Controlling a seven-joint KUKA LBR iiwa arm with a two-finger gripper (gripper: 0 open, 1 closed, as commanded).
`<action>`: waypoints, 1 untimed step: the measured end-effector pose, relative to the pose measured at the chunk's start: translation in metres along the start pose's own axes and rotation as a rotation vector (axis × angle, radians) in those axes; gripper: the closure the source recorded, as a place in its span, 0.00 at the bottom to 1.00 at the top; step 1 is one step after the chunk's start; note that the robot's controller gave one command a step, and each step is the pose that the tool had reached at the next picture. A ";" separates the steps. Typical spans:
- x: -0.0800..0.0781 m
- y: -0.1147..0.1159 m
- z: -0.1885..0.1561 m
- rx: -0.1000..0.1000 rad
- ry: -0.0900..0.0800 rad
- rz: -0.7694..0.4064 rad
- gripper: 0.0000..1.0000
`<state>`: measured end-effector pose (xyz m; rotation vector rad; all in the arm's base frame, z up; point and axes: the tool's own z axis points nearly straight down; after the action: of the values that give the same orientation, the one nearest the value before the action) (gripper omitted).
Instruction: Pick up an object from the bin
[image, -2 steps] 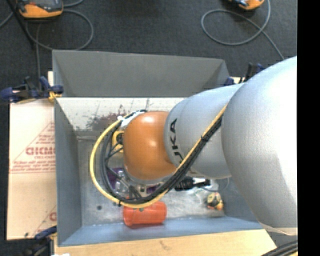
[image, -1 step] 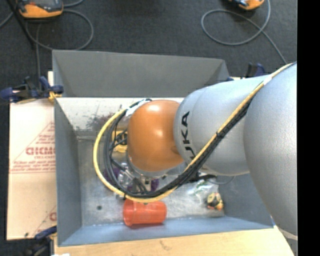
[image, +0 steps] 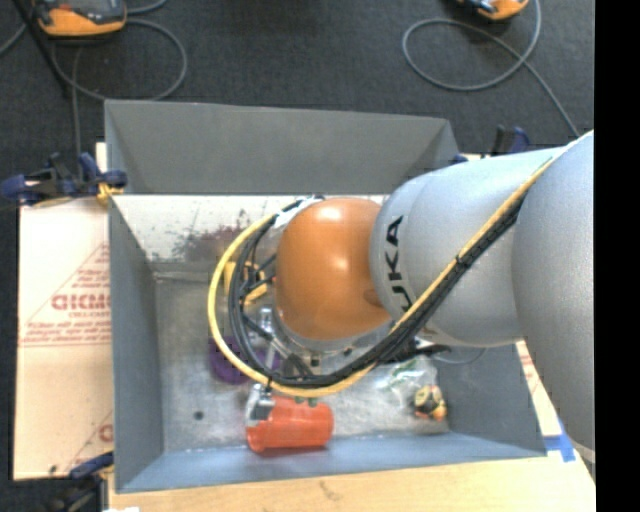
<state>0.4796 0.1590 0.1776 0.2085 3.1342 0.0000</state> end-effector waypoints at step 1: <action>0.000 0.000 0.000 -0.001 0.000 0.001 0.00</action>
Offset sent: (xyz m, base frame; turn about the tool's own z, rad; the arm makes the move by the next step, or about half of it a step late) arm -0.0083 -0.0666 -0.0449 -0.1571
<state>0.4794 0.1594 0.1775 0.2102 3.1344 0.0014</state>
